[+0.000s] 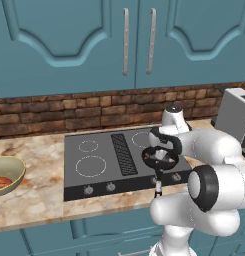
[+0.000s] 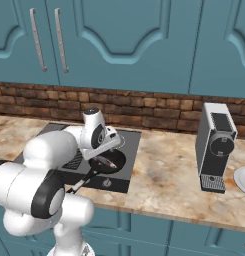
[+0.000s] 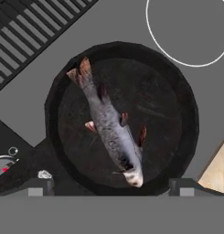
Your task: Place the fish on the plate and place the sweet potato on the same plate.
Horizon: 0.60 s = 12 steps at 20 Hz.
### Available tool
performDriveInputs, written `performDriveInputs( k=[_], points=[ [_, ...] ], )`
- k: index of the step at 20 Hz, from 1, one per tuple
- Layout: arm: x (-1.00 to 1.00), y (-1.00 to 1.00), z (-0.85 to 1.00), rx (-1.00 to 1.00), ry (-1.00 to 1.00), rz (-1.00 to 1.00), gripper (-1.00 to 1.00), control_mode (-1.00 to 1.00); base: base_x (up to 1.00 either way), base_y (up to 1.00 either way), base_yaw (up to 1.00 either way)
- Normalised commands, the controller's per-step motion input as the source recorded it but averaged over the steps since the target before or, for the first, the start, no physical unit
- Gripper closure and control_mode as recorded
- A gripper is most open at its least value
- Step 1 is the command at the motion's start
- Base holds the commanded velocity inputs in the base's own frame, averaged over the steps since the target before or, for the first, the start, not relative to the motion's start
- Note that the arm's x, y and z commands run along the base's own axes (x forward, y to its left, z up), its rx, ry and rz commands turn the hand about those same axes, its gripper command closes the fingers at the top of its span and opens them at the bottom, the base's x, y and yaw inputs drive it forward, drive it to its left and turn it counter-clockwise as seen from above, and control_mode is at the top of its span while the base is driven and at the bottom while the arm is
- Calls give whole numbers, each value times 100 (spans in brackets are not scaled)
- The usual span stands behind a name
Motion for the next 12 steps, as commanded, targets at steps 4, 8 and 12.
performDriveInputs(
  k=[4,8,12],
  points=[
    [8,-4,-29,0,1,0,-100,-100,0,0,0],
    [0,0,-29,0,0,0,-100,-100,0,0,0],
    [0,0,-22,0,0,0,-100,-100,0,0,0]
  ],
)
